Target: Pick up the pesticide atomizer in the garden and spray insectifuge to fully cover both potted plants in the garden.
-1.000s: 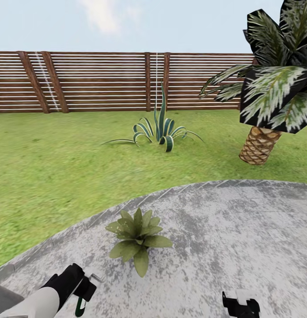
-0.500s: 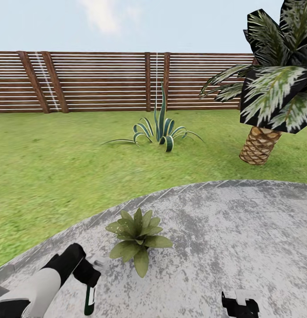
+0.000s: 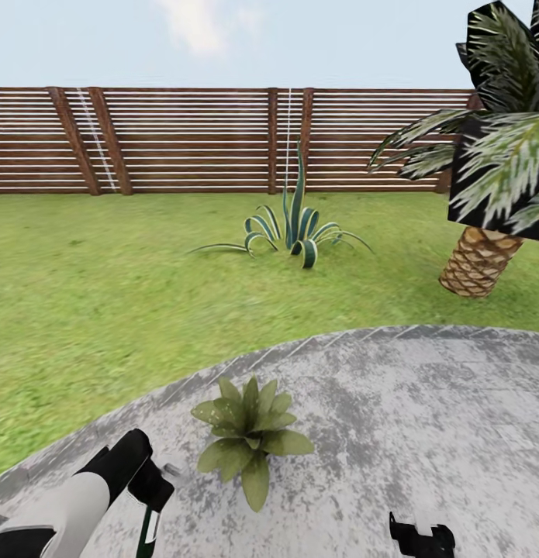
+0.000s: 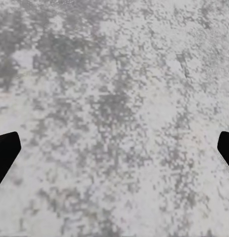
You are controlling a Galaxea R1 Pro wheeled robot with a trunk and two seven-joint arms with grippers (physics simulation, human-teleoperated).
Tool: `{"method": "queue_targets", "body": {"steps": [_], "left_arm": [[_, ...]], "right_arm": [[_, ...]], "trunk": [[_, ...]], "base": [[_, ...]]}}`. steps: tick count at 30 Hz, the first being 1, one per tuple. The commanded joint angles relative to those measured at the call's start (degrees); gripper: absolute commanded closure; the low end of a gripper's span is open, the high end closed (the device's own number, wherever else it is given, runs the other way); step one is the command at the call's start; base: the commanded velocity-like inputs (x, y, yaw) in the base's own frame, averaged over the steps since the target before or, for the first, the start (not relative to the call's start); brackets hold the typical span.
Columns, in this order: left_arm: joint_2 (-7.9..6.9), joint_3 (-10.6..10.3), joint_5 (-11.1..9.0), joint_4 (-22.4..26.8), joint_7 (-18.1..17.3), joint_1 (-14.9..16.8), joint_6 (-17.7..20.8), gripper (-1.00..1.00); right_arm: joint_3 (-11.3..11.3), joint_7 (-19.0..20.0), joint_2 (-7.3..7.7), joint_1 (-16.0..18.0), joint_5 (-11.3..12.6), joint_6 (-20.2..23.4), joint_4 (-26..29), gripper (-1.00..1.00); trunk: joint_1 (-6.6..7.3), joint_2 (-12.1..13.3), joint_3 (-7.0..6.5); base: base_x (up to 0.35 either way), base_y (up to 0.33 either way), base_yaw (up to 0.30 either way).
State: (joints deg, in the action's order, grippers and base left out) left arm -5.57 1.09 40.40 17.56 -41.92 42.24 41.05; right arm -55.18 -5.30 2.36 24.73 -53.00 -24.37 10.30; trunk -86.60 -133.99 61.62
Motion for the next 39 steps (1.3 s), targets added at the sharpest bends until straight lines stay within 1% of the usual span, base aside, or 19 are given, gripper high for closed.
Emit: {"method": "queue_targets", "body": {"steps": [1,4,7,11,18,19,22,23,24,26,28,31,32,33,35,37,39], "left_arm": [[0.02,0.14,0.79,0.1,-0.39,-0.06,0.25,1.0],[0.03,0.14,2.14,0.07,-0.36,-0.14,0.28,1.0],[0.03,0.14,2.84,0.07,-0.35,-0.14,0.36,1.0],[0.03,0.15,2.92,-0.26,-0.35,-0.23,0.4,1.0],[0.09,0.28,2.96,-0.62,-0.31,-0.5,0.35,1.0],[0.31,0.34,3.29,-0.66,-0.29,-0.49,0.35,1.0],[1.14,0.43,5.43,-0.58,-0.27,-0.34,0.55,1.0],[2.22,0.42,5.94,-0.4,-0.28,-0.18,1.5,1.0],[3.45,0.41,6.35,-0.23,-0.29,-0.07,3.41,1.0],[4.92,0.35,6.92,-0.01,-0.27,0.0,6.68,1.0],[5.07,0.27,7.17,0.06,-0.36,0.03,7.88,1.0],[4.31,0.2,7.41,0.1,-0.47,-0.25,8.28,1.0],[3.48,0.17,7.43,0.08,-0.51,-0.36,8.27,1.0],[2.11,0.19,7.4,0.01,-0.56,-0.42,8.21,1.0],[-1.11,0.27,7.0,-0.29,-0.7,-0.47,8.12,1.0],[-2.79,0.56,6.75,-0.2,-0.76,-0.48,8.1,1.0],[-2.87,0.59,6.72,-0.16,-0.75,-0.49,8.09,1.0]], "right_arm": [[-0.33,-0.33,0.01,0.05,-0.61,-0.22,-0.1,-1.0],[-0.31,-0.32,0.01,0.05,-0.61,-0.23,-0.1,-1.0],[-0.28,-0.33,0.01,0.05,-0.61,-0.23,-0.1,-1.0],[-0.28,-0.33,0.01,0.05,-0.61,-0.24,-0.1,-1.0],[-0.28,-0.33,0.01,0.05,-0.61,-0.23,-0.1,-1.0],[-0.28,-0.28,0.03,0.05,-0.61,-0.23,-0.1,-1.0],[-0.28,-0.18,0.14,0.05,-0.7,-0.22,-0.1,-1.0],[-0.28,-0.17,0.21,-0.05,-0.74,-0.23,-0.1,-1.0],[-0.28,-0.15,0.26,-0.22,-0.76,-0.23,-0.1,-1.0],[-0.28,-0.11,0.27,-0.39,-0.78,-0.23,-0.08,-1.0],[-0.28,-0.08,0.28,-0.45,-0.78,-0.23,-0.08,-1.0],[-0.28,-0.07,0.28,-0.47,-0.79,-0.23,-0.1,-1.0],[-0.28,-0.07,0.28,-0.47,-0.79,-0.24,-0.1,-1.0],[-0.28,-0.06,0.28,-0.47,-0.79,-0.24,-0.07,-1.0],[-0.28,-0.06,0.28,-0.48,-0.79,-0.24,-0.09,-1.0],[-0.28,-0.11,0.28,-0.48,-0.79,-0.24,-0.07,-1.0],[-0.28,-0.09,0.26,-0.48,-0.79,-0.24,-0.03,-1.0]], "trunk": [[-0.02,-0.02,0.05],[-0.02,-0.02,0.05],[-0.02,-0.02,0.05],[-0.02,-0.02,0.05],[-0.02,-0.02,0.05],[-0.02,-0.02,0.05],[-0.02,-0.02,0.05],[-0.02,-0.02,0.05],[-0.02,-0.02,0.05],[-0.02,-0.02,0.05],[-0.02,-0.02,0.05],[-0.02,-0.02,0.05],[-0.02,-0.02,0.05],[-0.02,-0.02,0.05],[-0.02,-0.02,0.05],[-0.02,-0.02,0.05],[-0.02,-0.02,0.05]], "base": [[0.337,0.0,0.005],[0.334,-0.005,0.001],[0.105,-0.166,0.005],[-0.146,-0.203,0.18],[-0.015,-0.014,0.267],[-0.001,-0.001,0.142],[0.0,0.0,0.048],[0.0,0.0,0.012],[0.0,0.0,0.006],[0.0,0.0,0.003],[0.0,0.0,0.001],[0.0,0.0,0.0],[0.0,0.0,0.0],[0.0,0.0,0.0],[0.0,0.0,0.0],[0.0,0.0,0.0],[0.0,0.0,0.0]]}}
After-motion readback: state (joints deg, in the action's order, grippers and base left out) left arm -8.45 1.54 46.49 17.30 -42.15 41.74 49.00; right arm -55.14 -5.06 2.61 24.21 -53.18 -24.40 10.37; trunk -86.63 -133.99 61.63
